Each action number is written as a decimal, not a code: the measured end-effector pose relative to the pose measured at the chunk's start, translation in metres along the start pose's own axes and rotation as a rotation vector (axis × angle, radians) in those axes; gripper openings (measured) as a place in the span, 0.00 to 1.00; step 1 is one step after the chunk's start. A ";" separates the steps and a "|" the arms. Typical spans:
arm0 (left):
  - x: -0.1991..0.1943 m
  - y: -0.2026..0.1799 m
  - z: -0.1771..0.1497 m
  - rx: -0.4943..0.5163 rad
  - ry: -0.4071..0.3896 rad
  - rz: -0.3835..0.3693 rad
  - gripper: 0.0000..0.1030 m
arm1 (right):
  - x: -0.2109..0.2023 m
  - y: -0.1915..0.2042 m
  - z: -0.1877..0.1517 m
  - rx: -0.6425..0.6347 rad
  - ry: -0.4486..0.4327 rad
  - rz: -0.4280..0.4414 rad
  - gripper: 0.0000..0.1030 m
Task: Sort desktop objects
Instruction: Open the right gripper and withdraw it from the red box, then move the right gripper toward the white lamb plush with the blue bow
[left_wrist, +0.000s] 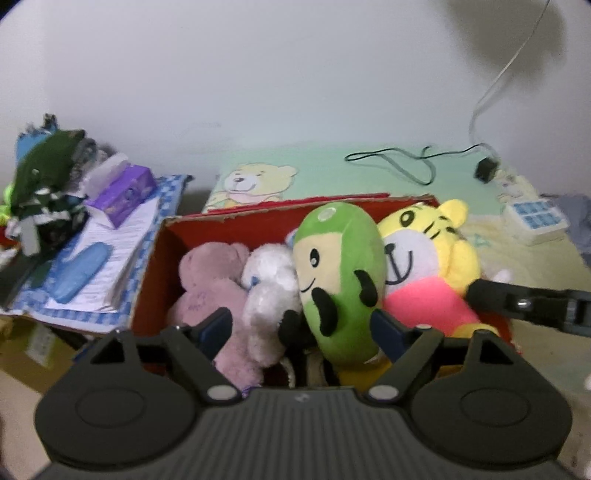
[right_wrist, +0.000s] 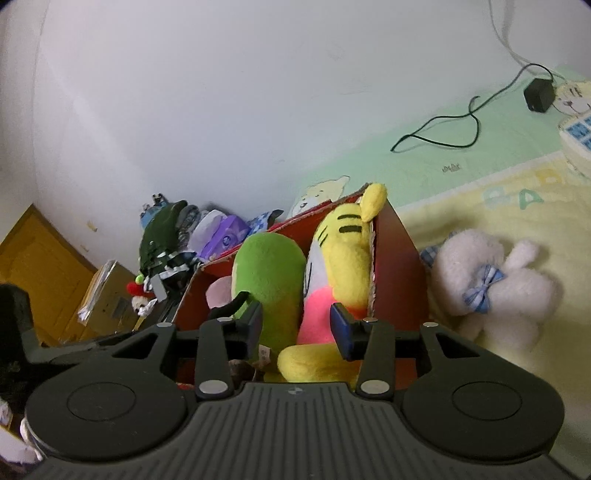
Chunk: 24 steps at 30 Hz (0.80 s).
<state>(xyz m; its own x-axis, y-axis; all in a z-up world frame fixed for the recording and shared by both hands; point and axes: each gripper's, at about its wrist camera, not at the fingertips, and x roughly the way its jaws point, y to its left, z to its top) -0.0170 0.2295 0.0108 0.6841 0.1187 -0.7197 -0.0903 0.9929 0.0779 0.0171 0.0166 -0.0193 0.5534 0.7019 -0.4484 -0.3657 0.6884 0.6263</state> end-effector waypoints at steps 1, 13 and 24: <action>0.001 -0.004 0.001 0.006 0.009 0.028 0.82 | -0.002 -0.002 0.002 -0.002 0.005 0.011 0.43; -0.006 -0.040 0.009 -0.016 0.089 0.150 0.85 | -0.022 -0.027 0.014 0.001 0.038 0.105 0.43; -0.016 -0.080 0.016 -0.017 0.089 0.180 0.85 | -0.051 -0.065 0.026 0.036 0.025 0.124 0.44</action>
<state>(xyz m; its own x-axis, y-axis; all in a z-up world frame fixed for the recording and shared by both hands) -0.0096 0.1485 0.0270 0.5891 0.2922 -0.7534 -0.2181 0.9552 0.2000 0.0322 -0.0682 -0.0202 0.4864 0.7857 -0.3821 -0.4026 0.5897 0.7001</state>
